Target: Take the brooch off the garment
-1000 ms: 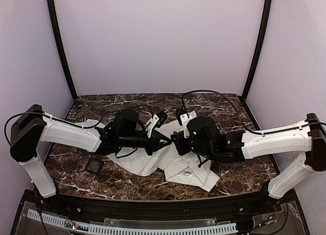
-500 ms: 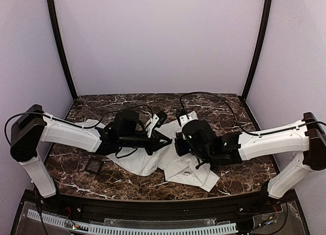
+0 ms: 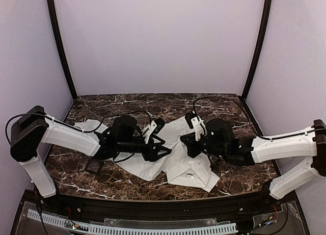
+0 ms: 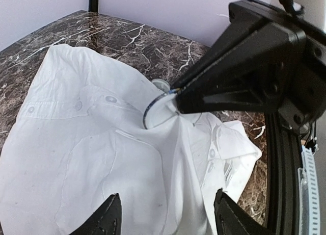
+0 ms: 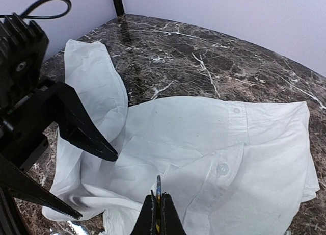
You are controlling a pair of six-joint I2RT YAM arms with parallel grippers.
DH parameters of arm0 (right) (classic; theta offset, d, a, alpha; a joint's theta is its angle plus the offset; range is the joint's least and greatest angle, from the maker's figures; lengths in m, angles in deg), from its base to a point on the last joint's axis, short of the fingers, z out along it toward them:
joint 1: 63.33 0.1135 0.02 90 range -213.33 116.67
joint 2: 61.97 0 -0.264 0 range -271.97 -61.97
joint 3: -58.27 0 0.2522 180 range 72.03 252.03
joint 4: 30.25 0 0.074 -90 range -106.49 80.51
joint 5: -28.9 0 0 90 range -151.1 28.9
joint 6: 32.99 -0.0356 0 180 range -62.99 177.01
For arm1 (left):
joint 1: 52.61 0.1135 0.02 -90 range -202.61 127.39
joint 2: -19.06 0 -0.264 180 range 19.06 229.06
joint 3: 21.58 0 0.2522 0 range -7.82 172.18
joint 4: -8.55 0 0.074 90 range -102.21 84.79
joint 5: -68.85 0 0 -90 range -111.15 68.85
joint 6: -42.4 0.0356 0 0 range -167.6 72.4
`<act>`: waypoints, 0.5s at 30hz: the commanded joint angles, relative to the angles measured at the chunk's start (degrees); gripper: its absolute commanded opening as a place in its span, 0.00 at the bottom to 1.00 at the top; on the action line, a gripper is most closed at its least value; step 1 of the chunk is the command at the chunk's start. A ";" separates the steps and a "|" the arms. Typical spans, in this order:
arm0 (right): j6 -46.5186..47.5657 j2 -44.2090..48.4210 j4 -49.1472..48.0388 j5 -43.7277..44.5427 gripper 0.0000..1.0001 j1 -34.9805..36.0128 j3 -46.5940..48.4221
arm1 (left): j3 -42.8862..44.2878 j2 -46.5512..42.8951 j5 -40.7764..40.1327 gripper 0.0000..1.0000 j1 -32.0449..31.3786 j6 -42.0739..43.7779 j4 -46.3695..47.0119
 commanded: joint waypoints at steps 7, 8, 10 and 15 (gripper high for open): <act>4.13 7.08 -9.21 -30.30 0.00 -5.76 -5.16 | -2.97 -1.80 8.66 0.77 -0.22 1.92 5.35; 4.41 7.61 -9.05 -31.43 0.00 -5.79 -5.40 | -2.87 -1.93 9.94 0.77 -0.17 1.97 5.34; 4.75 8.45 -8.72 -33.26 0.00 -5.87 -5.76 | -2.79 -2.33 12.20 0.78 -0.19 2.01 5.68; 5.44 9.82 -9.03 -38.64 0.00 -6.03 -6.47 | -2.35 -3.64 15.88 0.80 -0.19 1.78 6.32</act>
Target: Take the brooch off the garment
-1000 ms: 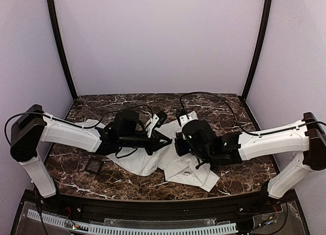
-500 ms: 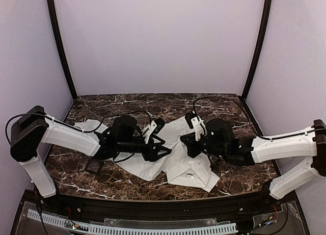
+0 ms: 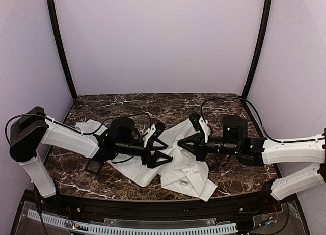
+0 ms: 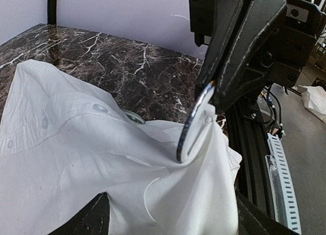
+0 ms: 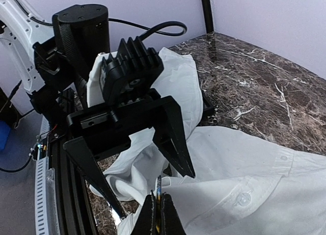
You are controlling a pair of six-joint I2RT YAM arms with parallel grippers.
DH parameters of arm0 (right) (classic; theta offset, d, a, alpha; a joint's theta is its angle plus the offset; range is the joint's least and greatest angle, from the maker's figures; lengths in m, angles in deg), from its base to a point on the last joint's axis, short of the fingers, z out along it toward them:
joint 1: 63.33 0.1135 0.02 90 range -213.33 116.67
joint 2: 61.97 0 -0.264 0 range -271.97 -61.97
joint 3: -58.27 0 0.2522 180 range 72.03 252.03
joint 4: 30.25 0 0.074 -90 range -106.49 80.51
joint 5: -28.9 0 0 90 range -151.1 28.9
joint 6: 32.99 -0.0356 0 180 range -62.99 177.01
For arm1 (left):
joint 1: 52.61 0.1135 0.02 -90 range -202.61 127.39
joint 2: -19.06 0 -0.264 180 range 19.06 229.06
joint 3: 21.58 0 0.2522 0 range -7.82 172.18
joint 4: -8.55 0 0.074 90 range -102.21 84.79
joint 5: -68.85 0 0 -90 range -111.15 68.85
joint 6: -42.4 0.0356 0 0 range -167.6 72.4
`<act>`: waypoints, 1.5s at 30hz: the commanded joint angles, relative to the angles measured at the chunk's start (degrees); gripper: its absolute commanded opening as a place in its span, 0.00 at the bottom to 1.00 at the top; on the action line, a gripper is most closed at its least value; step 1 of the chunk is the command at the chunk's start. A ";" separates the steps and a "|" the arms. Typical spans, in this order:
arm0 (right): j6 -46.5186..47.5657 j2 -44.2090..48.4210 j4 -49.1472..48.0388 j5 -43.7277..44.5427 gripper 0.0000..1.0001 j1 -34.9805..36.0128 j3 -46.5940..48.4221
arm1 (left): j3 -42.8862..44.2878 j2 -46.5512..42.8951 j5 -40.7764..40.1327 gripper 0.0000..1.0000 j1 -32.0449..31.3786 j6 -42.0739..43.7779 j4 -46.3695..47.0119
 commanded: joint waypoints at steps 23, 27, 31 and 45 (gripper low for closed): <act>1.01 0.18 -5.02 -13.38 0.00 -0.70 -1.14 | -0.77 -5.97 10.55 0.33 -0.21 -0.03 2.74; 1.08 -0.19 -4.79 -13.73 0.00 -0.68 -1.00 | -0.62 -5.91 11.19 0.26 -0.31 -0.26 3.02; 1.19 -0.30 -4.74 -13.99 0.00 -0.70 -0.96 | -0.24 -5.76 12.06 0.21 -0.28 -0.59 2.80; 1.17 0.23 -5.63 -14.12 0.01 -0.69 -1.95 | -0.65 -5.56 11.46 0.01 -0.29 -1.48 3.34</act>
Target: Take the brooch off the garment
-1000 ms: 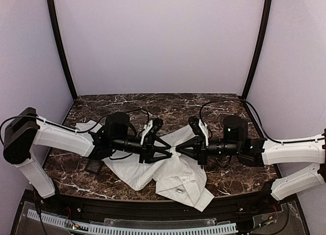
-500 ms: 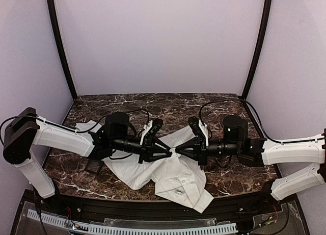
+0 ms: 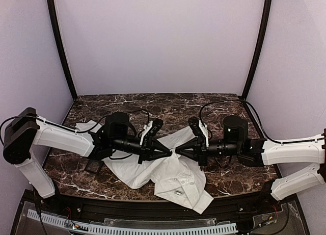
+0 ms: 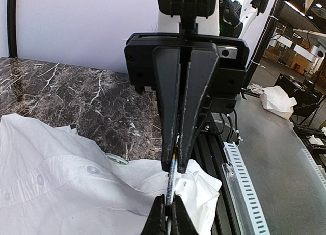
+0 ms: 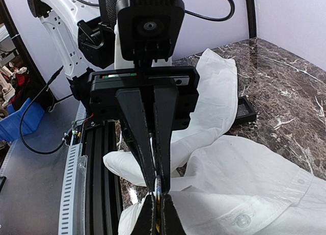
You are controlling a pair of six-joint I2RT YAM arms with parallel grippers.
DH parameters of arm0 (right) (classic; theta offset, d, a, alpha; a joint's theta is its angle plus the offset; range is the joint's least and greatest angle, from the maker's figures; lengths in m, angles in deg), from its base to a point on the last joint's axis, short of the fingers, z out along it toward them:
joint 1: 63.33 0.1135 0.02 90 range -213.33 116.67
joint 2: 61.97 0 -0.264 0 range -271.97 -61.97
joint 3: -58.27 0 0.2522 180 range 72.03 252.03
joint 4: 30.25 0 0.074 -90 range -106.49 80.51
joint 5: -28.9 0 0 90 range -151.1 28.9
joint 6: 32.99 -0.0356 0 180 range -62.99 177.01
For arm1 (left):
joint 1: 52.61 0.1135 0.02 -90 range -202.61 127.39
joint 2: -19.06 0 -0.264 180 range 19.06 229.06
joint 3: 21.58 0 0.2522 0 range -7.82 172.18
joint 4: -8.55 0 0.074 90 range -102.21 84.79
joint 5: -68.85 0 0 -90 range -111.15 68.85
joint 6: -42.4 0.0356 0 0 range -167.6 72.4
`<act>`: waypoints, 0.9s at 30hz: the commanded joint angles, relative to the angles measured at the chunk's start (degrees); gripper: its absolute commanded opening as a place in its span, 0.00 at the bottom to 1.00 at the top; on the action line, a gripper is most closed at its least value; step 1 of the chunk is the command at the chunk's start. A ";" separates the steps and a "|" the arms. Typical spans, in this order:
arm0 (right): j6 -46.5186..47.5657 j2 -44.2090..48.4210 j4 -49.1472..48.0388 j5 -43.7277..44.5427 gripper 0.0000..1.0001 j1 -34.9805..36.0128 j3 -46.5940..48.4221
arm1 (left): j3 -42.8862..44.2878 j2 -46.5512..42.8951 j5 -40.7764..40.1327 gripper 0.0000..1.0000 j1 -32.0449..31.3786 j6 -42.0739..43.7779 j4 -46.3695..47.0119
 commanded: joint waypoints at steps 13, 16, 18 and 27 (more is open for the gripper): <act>-0.79 0.33 -6.61 -2.47 0.48 -0.31 -3.74 | -3.14 -4.26 -4.54 0.01 -0.23 -3.63 3.47; -1.08 -0.08 -7.23 -2.45 0.47 -0.35 -3.66 | -3.14 -4.21 -4.33 0.01 -0.26 -3.64 3.35; -1.30 -0.55 -7.75 -2.61 0.43 -0.35 -3.60 | -3.14 -4.34 -4.17 0.01 -0.26 -3.65 3.28; -1.35 -3.15 -8.28 -2.65 0.30 -0.35 -2.48 | -3.15 -4.47 -3.86 0.01 -0.25 -3.56 3.08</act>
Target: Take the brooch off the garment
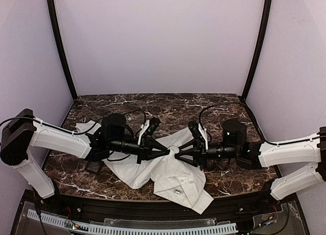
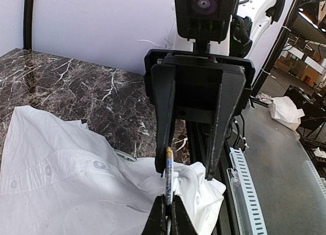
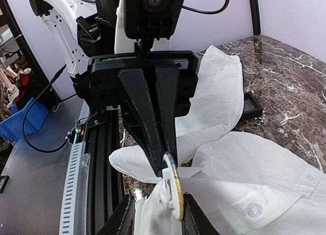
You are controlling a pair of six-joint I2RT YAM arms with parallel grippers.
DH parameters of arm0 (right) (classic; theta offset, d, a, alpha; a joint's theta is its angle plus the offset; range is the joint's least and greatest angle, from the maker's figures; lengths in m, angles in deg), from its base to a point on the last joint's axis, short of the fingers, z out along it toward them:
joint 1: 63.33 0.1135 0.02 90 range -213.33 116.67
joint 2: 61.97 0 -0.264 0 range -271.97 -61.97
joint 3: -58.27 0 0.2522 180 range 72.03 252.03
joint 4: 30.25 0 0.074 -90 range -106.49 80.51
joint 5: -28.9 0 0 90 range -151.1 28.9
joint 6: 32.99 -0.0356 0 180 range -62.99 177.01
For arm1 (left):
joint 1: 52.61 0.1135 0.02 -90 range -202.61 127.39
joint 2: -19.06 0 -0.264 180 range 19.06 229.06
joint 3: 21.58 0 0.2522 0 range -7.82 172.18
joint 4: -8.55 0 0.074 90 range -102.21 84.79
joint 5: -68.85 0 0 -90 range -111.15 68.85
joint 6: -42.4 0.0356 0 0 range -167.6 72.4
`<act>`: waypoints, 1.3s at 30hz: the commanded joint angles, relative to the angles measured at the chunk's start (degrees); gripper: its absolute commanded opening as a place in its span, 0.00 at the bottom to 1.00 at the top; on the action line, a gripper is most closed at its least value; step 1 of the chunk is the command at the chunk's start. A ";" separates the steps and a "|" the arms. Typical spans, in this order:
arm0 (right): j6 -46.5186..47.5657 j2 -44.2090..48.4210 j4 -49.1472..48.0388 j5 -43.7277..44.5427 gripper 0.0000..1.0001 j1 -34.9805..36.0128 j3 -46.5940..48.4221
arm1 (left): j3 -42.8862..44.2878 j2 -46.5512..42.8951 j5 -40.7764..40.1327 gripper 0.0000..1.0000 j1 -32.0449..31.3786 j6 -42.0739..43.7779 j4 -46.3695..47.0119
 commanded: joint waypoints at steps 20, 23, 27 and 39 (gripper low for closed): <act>-1.22 -1.61 -3.61 -0.73 0.13 -0.24 0.62 | -0.18 -2.31 1.25 0.01 -0.17 -0.02 1.25; -1.31 -1.88 -3.36 -0.49 0.12 -0.24 0.76 | -0.11 -2.22 1.05 0.01 -0.21 0.01 0.96; -1.32 -2.58 -2.93 -0.08 0.11 -0.24 1.12 | 0.05 -2.24 1.11 0.01 -0.19 0.06 0.88; -3.99 -4.03 -2.22 4.76 0.00 -0.24 2.35 | 0.23 -2.15 1.83 0.01 -0.25 0.12 0.79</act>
